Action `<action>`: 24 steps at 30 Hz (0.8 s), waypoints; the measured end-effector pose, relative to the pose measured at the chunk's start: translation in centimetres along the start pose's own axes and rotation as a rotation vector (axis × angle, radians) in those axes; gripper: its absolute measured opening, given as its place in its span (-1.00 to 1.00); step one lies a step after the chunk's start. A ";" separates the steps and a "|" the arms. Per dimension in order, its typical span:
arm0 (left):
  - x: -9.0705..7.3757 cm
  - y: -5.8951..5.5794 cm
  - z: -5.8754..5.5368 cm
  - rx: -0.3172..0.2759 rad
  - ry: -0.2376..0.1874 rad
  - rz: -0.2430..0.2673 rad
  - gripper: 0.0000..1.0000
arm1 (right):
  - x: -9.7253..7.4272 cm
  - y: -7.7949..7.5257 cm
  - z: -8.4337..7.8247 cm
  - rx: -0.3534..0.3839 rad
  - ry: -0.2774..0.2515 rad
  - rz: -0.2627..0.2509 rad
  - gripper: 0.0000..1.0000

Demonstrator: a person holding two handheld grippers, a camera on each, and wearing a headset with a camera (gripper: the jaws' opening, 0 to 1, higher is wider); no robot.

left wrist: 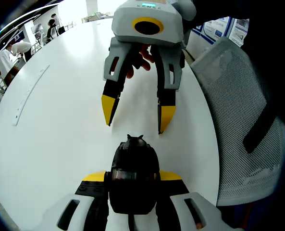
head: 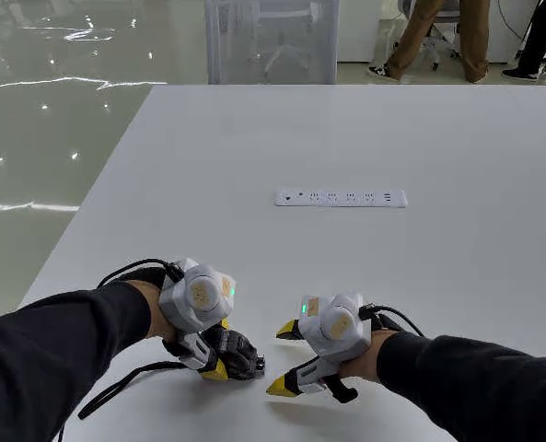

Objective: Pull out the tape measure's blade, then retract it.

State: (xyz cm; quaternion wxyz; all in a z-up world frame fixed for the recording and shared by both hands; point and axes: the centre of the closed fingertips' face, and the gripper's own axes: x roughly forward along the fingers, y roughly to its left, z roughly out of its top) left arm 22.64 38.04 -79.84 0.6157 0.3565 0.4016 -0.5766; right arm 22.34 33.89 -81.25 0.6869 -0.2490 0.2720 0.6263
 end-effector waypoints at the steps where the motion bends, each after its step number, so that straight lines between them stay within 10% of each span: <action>1: 0.0 0.0 0.0 -0.002 -0.001 0.000 -0.33 | 0.1 0.0 0.1 0.001 -0.003 0.002 -0.15; 24: 0.0 0.1 0.0 -0.024 -0.014 -0.001 -0.32 | 1.8 0.2 0.3 -0.036 0.027 0.017 -0.77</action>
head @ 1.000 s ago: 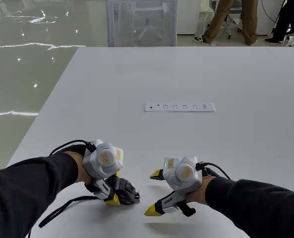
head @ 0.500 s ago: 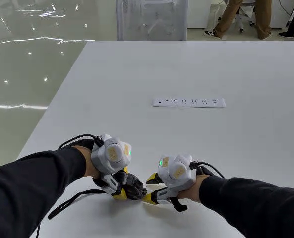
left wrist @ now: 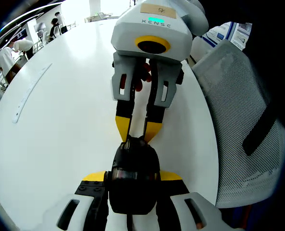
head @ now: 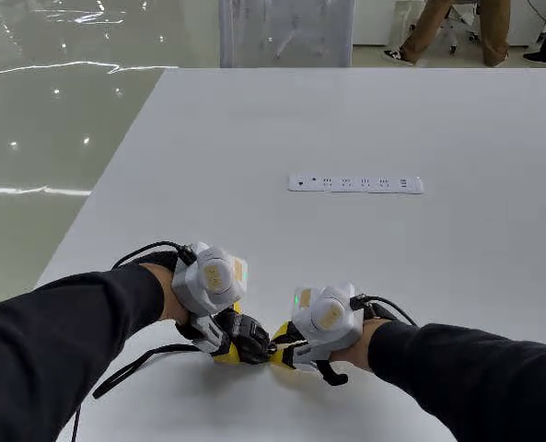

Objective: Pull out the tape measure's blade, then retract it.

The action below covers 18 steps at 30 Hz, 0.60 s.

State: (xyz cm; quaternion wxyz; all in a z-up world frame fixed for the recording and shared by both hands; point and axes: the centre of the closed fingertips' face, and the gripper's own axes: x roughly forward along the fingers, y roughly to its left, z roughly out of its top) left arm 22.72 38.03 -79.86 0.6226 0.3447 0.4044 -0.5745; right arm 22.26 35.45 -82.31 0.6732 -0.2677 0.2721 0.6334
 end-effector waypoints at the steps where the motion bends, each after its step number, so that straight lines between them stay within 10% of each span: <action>1: 0.0 0.0 0.0 -0.003 -0.005 -0.003 -0.32 | 0.0 0.0 0.0 -0.015 0.009 -0.004 -0.77; 18: 0.0 0.0 0.1 0.000 -0.009 -0.009 -0.32 | -1.2 -0.1 -1.1 0.060 0.024 0.033 -0.78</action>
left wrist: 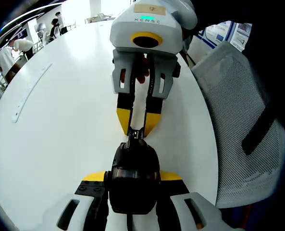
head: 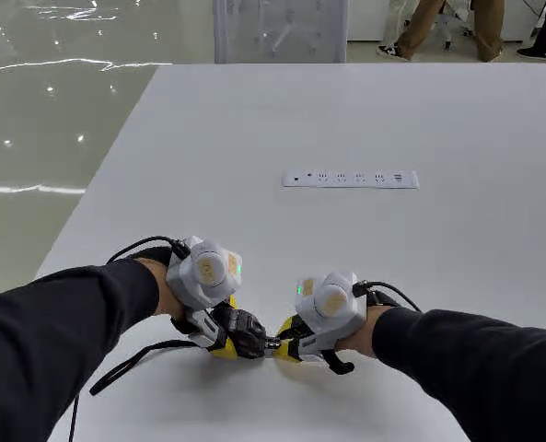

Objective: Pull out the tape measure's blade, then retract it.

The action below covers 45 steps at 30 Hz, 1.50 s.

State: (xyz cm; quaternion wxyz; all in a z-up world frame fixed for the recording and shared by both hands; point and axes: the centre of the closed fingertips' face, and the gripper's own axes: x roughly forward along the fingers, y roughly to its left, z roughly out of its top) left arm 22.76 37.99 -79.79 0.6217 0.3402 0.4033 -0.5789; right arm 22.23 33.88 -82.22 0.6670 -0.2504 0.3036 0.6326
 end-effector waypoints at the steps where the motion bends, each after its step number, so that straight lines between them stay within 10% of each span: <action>1: 0.0 0.0 0.0 0.001 0.001 0.000 -0.32 | 0.1 0.0 0.0 0.007 0.001 -0.003 -0.77; 45: 0.0 0.2 -0.1 -0.035 -0.005 0.028 -0.32 | -1.5 -0.6 -1.9 -0.030 0.055 -0.010 -0.78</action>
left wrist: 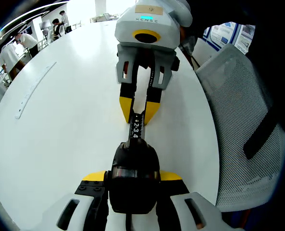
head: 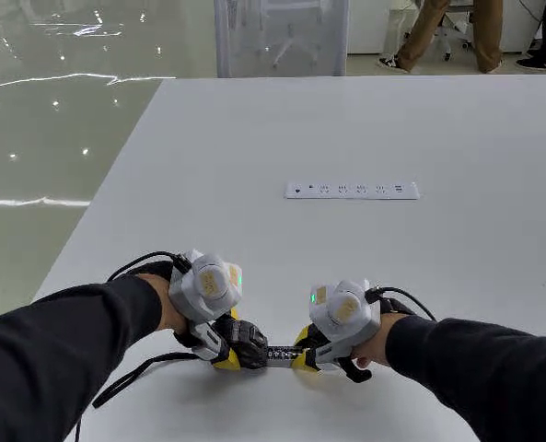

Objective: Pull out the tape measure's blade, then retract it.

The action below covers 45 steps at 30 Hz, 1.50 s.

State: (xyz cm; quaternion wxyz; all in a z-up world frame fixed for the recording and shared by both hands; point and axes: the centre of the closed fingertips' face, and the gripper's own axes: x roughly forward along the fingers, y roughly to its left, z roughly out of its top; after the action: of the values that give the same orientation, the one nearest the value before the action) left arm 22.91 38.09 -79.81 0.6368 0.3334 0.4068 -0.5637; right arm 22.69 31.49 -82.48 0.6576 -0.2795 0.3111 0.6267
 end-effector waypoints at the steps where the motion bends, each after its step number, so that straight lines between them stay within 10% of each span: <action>1: 0.0 0.0 0.0 0.001 0.000 0.000 -0.32 | -0.1 0.0 -0.1 0.002 0.000 0.000 -0.78; 45: 0.1 0.0 0.0 -0.004 0.000 0.006 -0.32 | -4.1 -0.4 -4.7 0.043 0.042 -0.023 -0.78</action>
State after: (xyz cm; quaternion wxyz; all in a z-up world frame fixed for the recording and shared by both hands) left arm 22.96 38.02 -79.89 0.6392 0.3332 0.4069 -0.5612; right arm 22.73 25.28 -82.40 0.6639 -0.2817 0.3351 0.6063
